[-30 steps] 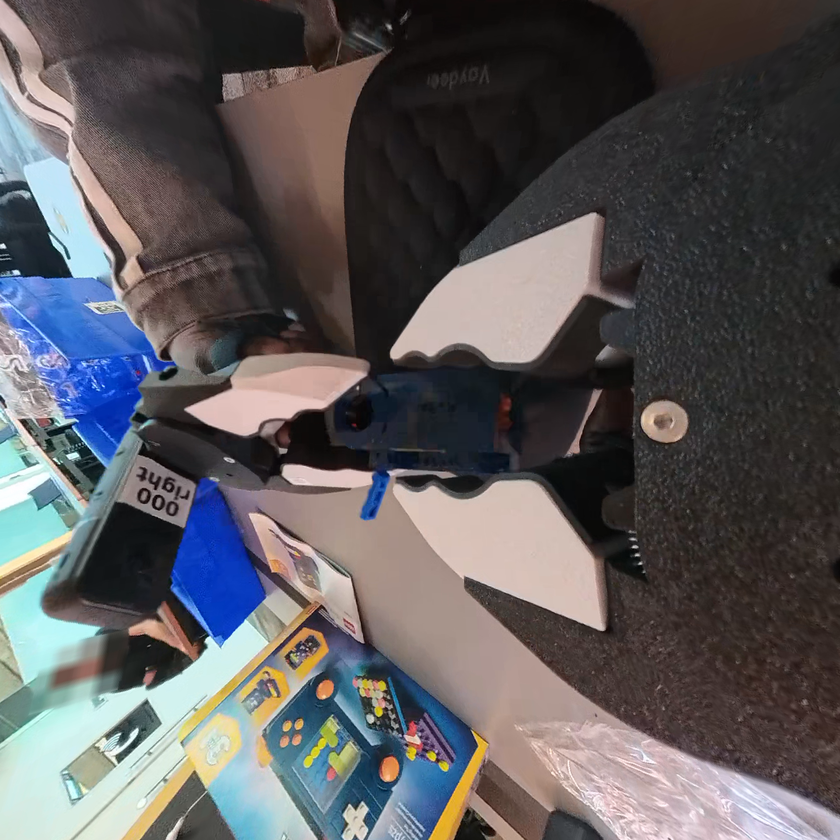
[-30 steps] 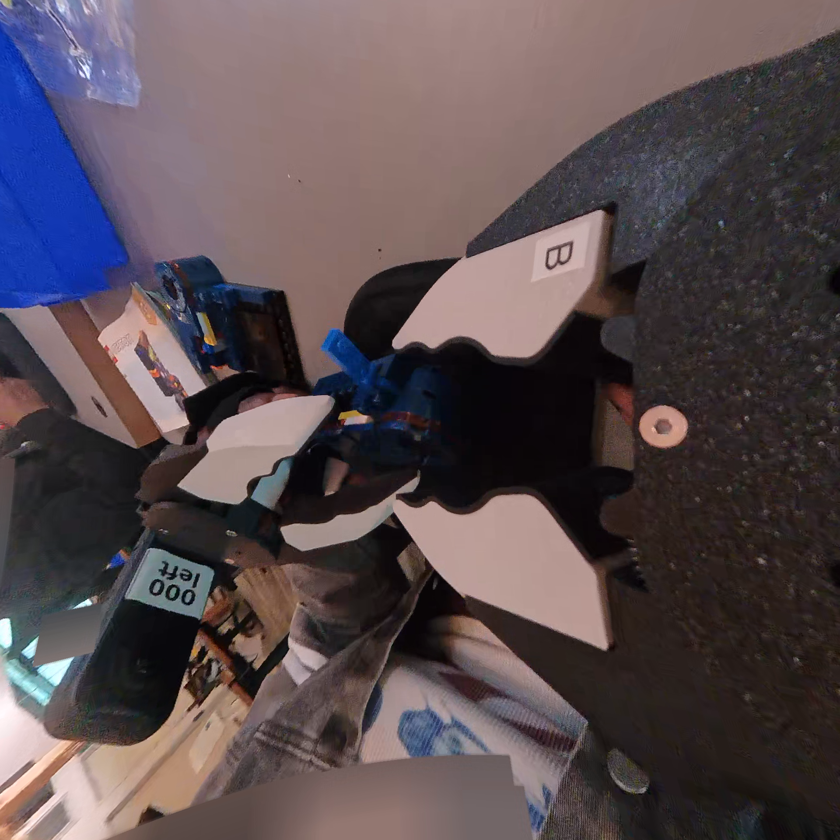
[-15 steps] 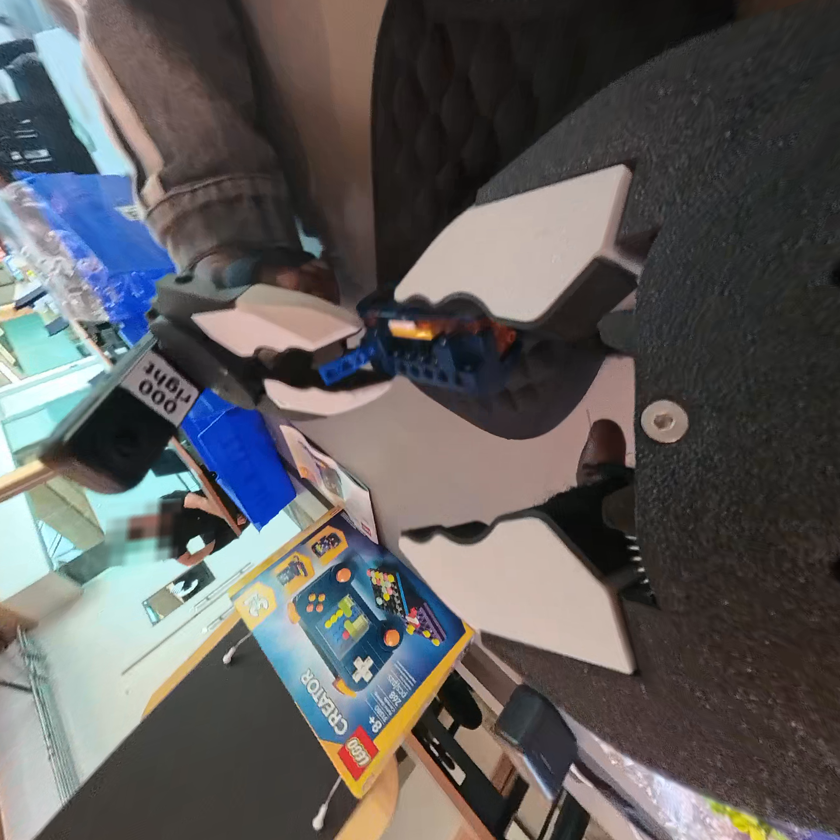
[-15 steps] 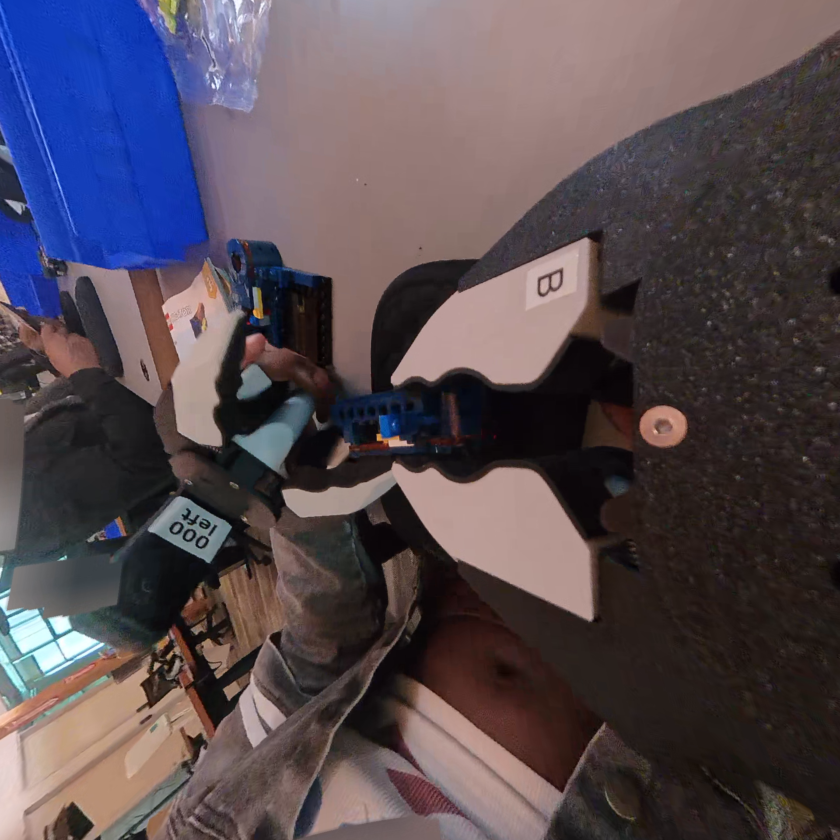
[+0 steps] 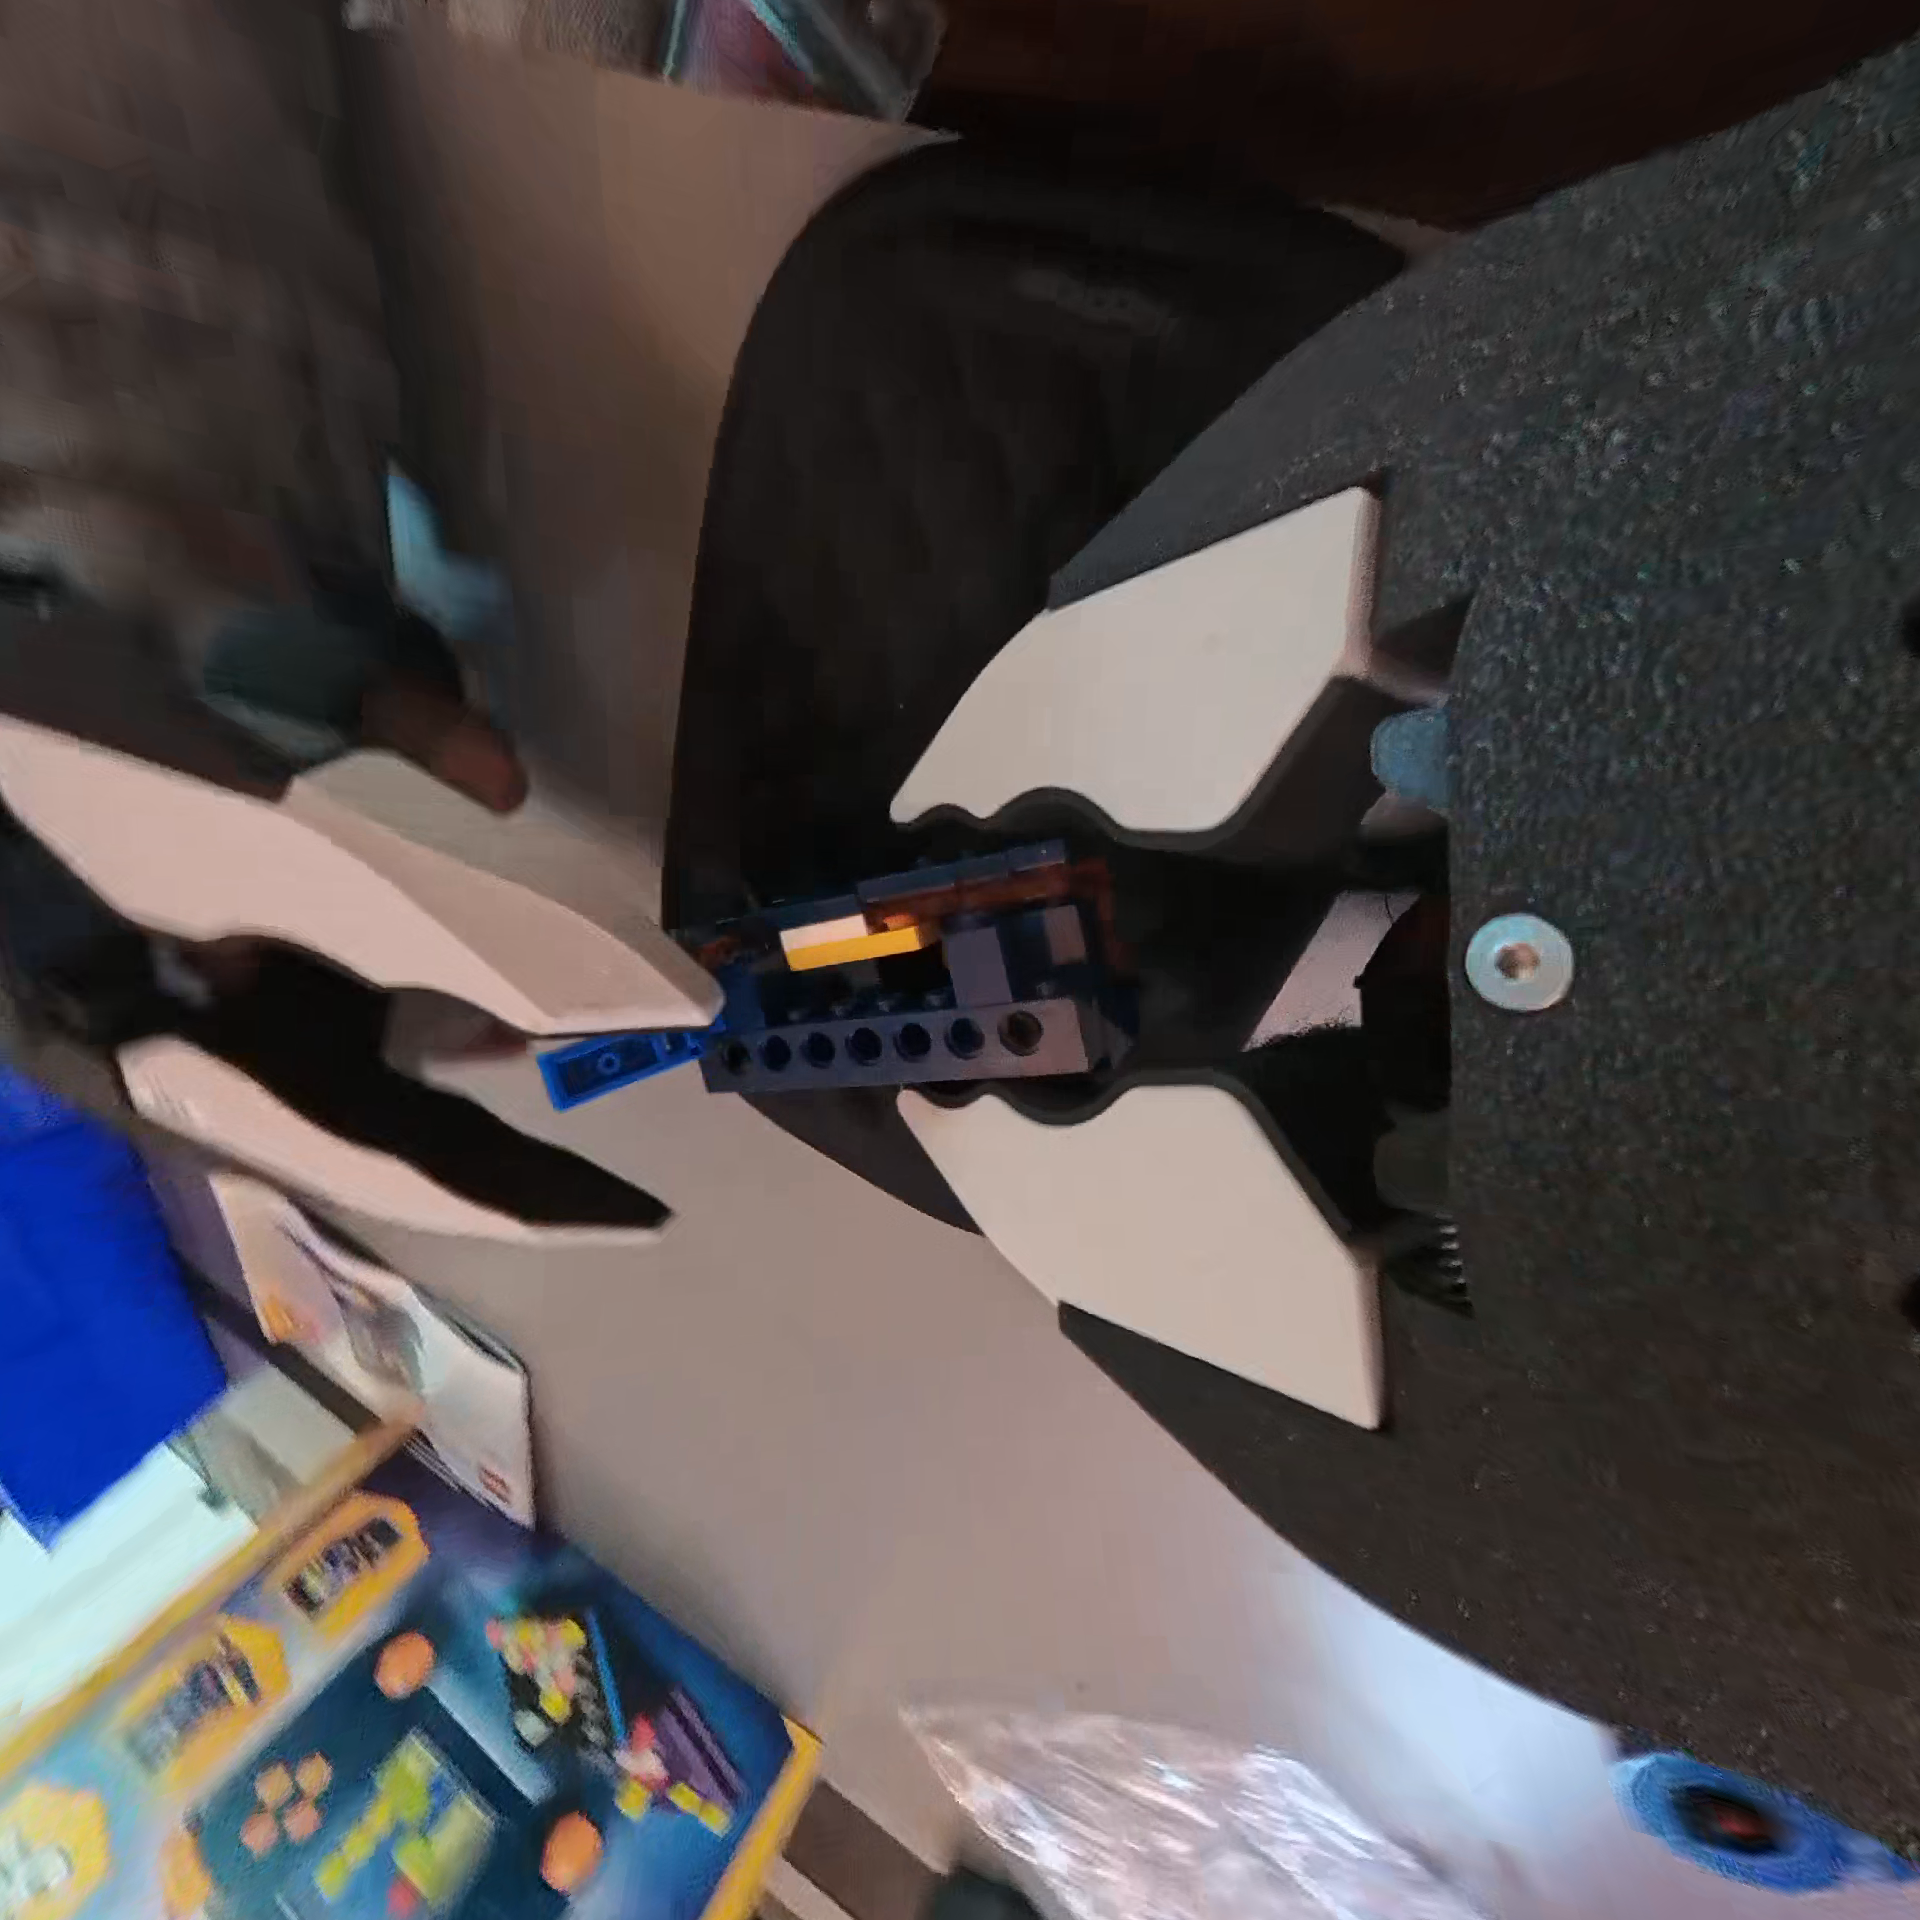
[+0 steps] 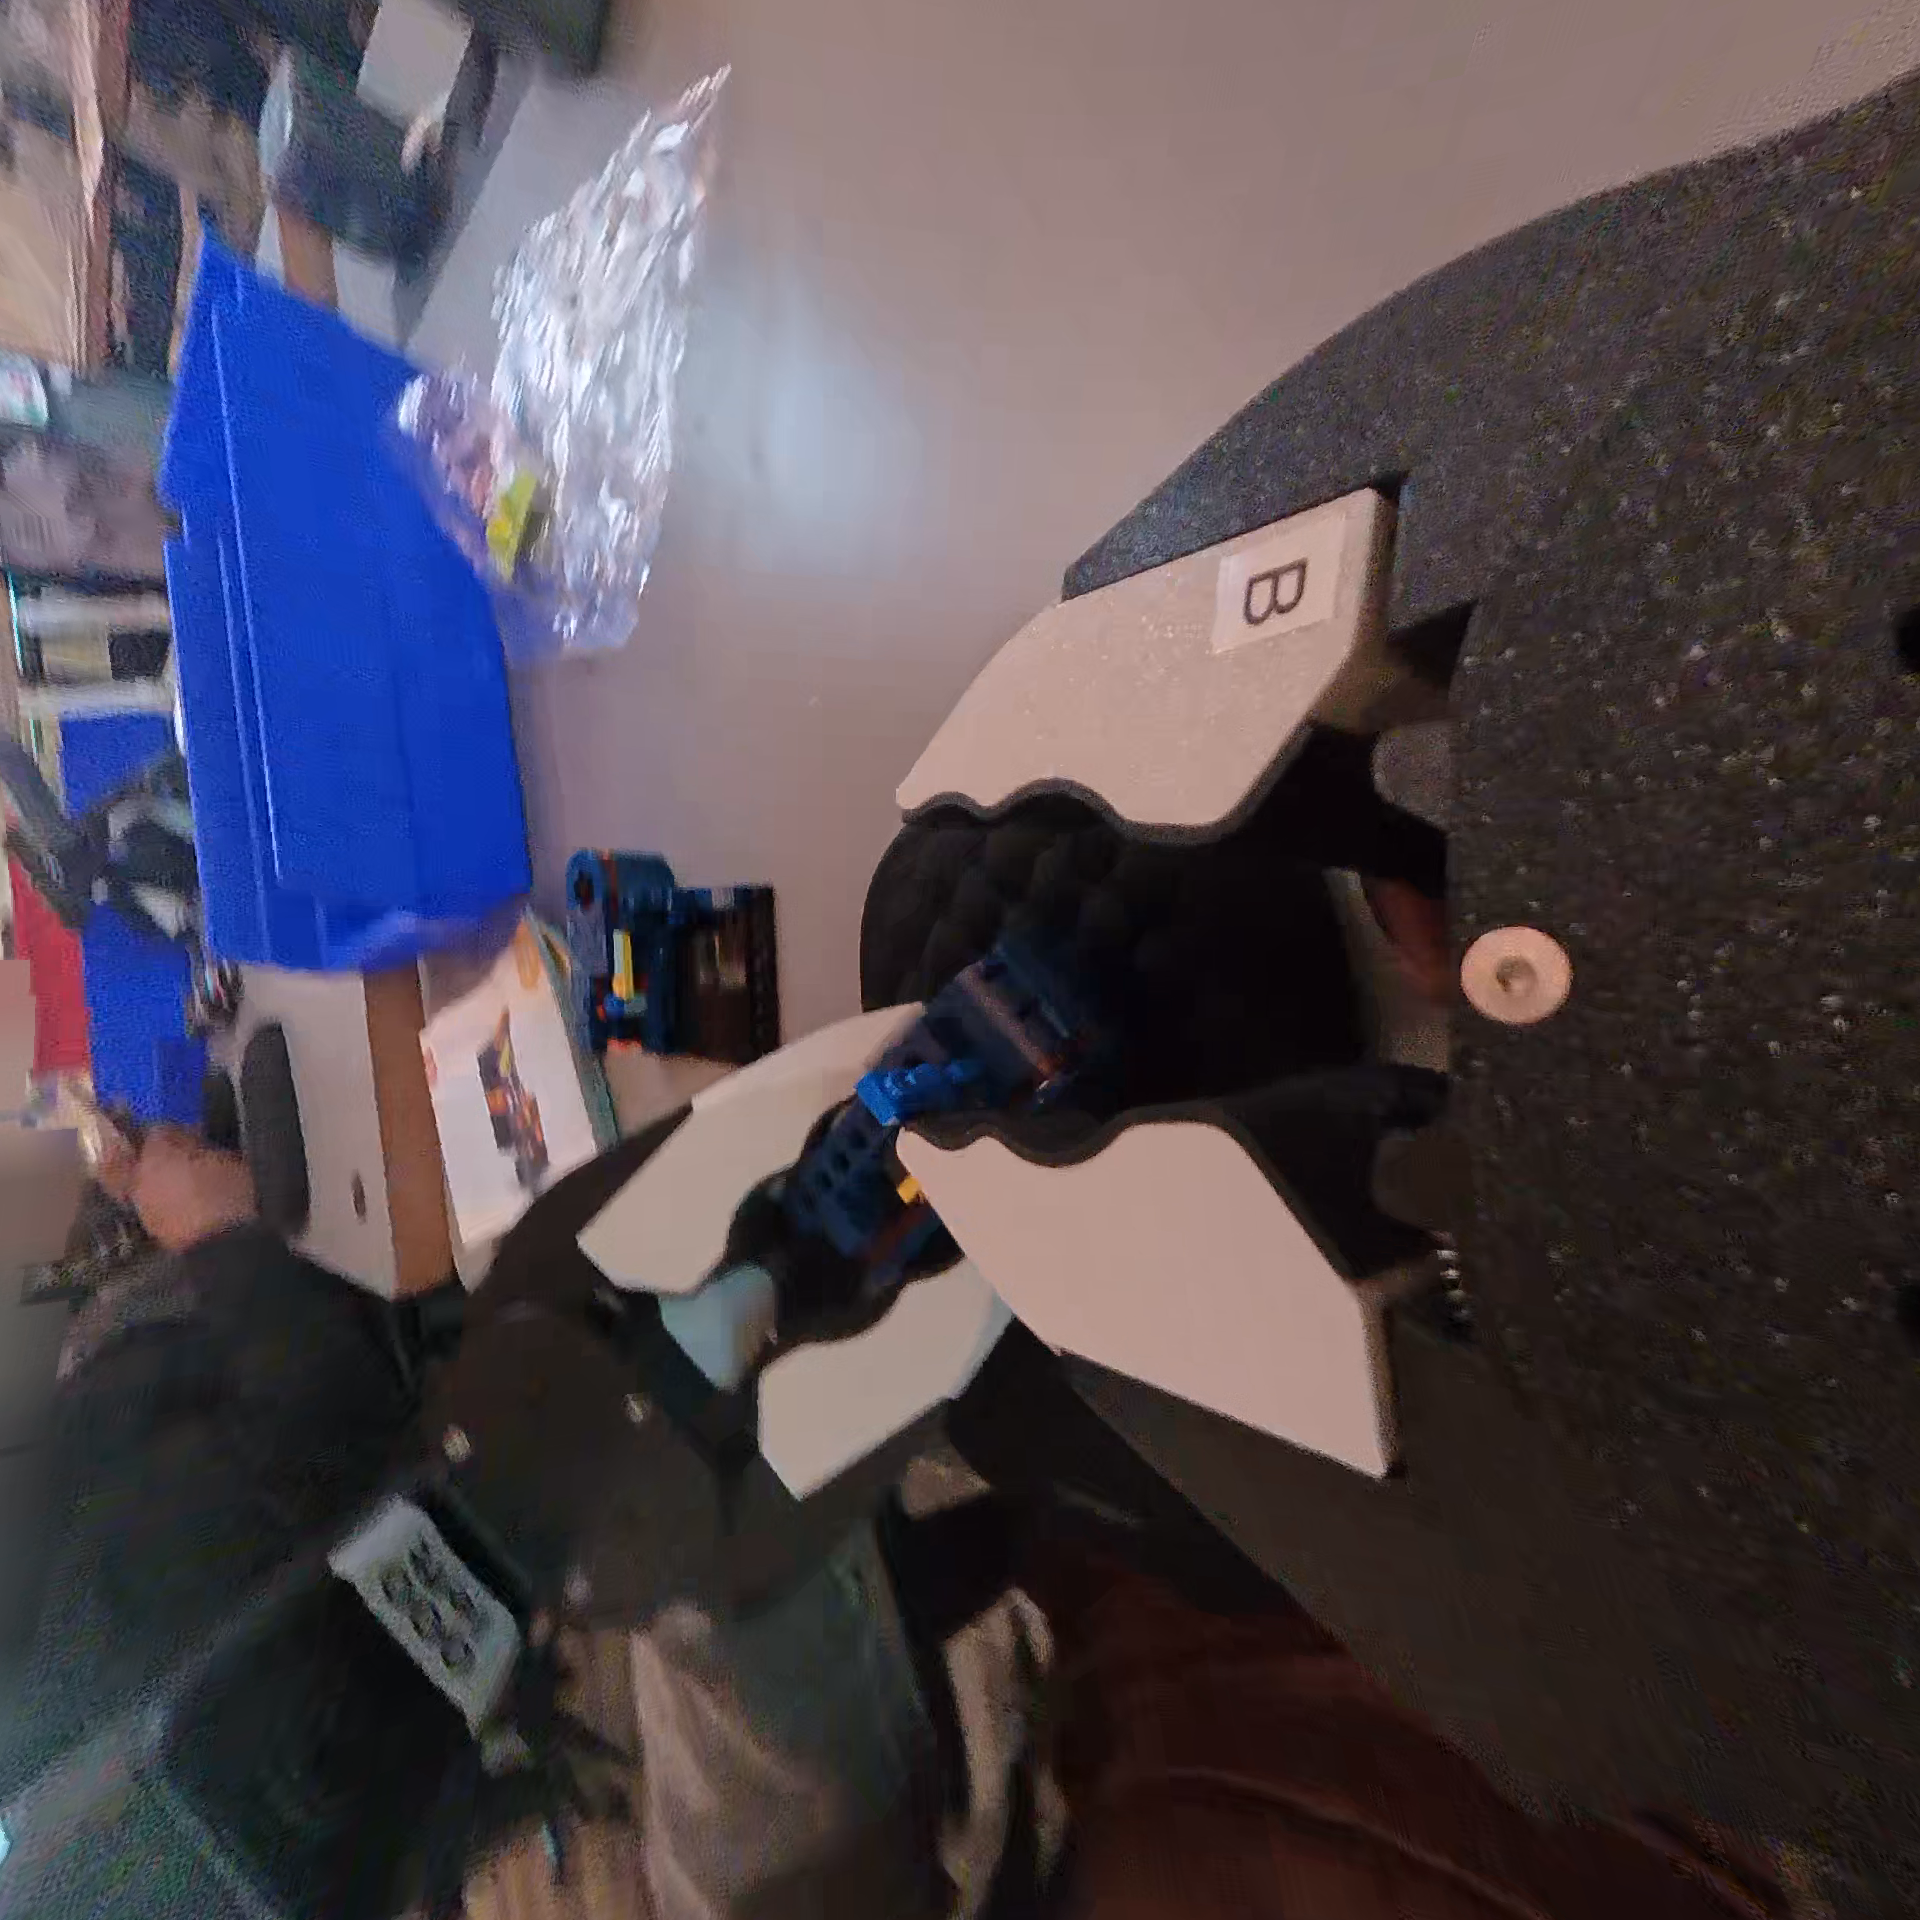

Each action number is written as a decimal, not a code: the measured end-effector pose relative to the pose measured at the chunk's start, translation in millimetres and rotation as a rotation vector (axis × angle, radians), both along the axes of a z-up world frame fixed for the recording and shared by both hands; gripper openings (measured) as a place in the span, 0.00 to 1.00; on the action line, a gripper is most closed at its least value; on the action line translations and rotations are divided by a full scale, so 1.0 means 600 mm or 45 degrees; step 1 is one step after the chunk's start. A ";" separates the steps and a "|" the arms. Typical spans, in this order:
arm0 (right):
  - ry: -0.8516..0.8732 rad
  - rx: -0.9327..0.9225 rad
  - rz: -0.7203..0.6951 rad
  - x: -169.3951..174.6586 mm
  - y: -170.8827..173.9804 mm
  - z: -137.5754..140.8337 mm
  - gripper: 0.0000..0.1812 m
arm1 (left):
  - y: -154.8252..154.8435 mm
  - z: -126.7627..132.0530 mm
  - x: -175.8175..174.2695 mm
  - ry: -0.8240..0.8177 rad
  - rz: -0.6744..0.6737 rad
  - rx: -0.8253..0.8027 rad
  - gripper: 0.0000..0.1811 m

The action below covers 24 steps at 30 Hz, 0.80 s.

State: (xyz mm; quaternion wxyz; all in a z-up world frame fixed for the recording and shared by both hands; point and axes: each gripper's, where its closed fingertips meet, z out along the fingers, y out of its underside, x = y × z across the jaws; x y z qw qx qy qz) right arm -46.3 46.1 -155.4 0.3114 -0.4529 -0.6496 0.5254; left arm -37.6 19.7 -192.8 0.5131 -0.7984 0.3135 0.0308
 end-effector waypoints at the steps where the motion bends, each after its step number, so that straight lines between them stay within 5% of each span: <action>1: 0.001 -0.049 -0.171 0.006 0.006 0.001 0.29 | -0.002 0.000 -0.002 -0.007 0.102 -0.006 0.23; 4: 0.123 -0.124 -0.457 0.039 -0.032 0.021 0.26 | -0.011 -0.001 -0.004 -0.018 0.347 -0.013 0.23; 8: 0.233 0.194 -0.709 0.053 -0.044 0.033 0.12 | -0.012 0.002 0.000 0.055 0.356 0.034 0.23; 11: 0.043 0.128 -0.692 0.040 -0.047 0.002 0.19 | -0.014 0.003 0.008 0.076 0.280 0.056 0.23; 17: -0.039 0.119 -0.681 0.025 -0.039 -0.012 0.09 | -0.010 -0.002 0.006 0.066 0.221 0.024 0.23; 24: -0.049 0.259 -0.694 0.031 -0.041 -0.017 0.09 | -0.010 -0.002 0.007 0.179 0.175 0.091 0.22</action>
